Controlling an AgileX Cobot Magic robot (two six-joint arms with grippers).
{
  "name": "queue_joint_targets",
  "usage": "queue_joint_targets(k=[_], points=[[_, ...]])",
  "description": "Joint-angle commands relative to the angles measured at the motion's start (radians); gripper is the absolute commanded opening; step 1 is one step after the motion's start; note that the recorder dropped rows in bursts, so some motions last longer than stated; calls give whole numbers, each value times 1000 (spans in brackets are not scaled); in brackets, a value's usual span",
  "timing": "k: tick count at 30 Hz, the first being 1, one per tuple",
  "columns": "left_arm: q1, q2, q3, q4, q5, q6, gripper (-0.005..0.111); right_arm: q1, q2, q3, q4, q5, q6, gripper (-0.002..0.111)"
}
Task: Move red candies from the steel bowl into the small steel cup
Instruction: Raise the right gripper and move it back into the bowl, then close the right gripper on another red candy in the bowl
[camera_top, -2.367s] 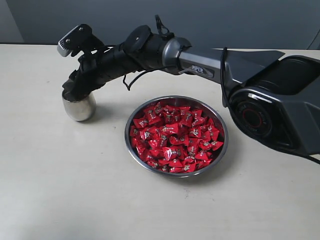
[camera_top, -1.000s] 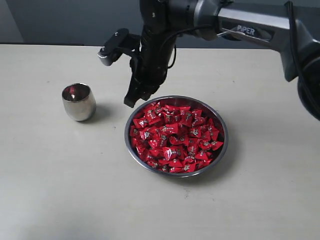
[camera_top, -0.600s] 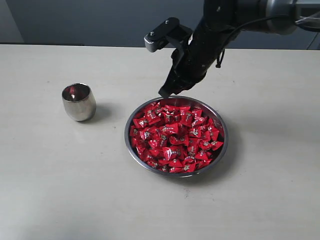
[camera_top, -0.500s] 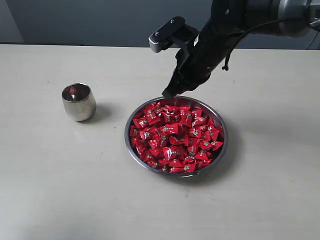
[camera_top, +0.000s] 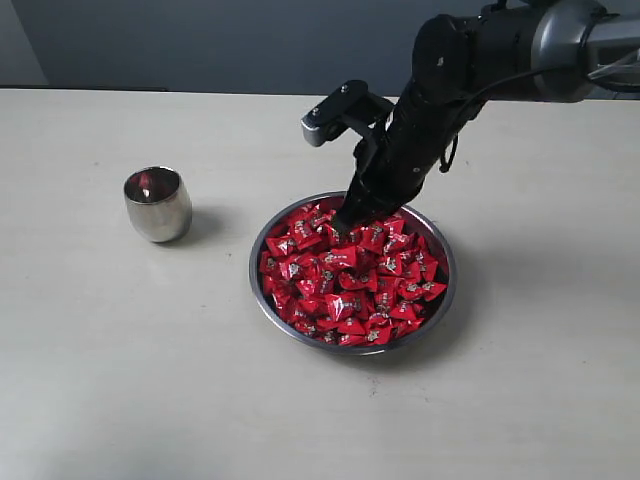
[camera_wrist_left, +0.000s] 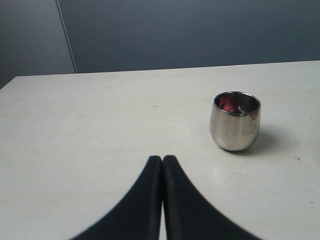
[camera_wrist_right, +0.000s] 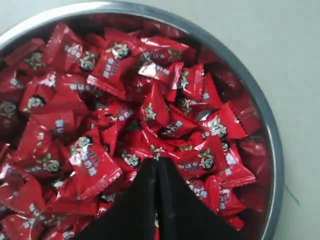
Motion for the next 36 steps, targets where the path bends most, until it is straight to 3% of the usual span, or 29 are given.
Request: queue_joint_targets(k=[1, 5, 12, 21, 24, 28, 30, 33, 36], points=[[1, -4, 4, -2, -2, -2, 0, -7, 30, 5, -125, 40, 18, -1], [1, -4, 4, -2, -2, -2, 0, -7, 34, 6, -123, 1, 27, -1], [1, -4, 4, -2, -2, -2, 0, -7, 34, 6, 52, -104, -23, -1], [1, -4, 4, -2, -2, -2, 0, -7, 34, 6, 52, -61, -11, -1], [1, -4, 4, -2, -2, -2, 0, -7, 34, 6, 52, -11, 5, 9], [1, -4, 4, -2, -2, -2, 0, -7, 32, 4, 50, 14, 82, 40], [1, -4, 4, -2, -2, -2, 0, -7, 30, 2, 52, 30, 128, 45], [1, -4, 4, -2, -2, -2, 0, -7, 30, 2, 56, 35, 159, 41], [1, -4, 4, -2, -2, -2, 0, -7, 30, 2, 98, 36, 159, 30]])
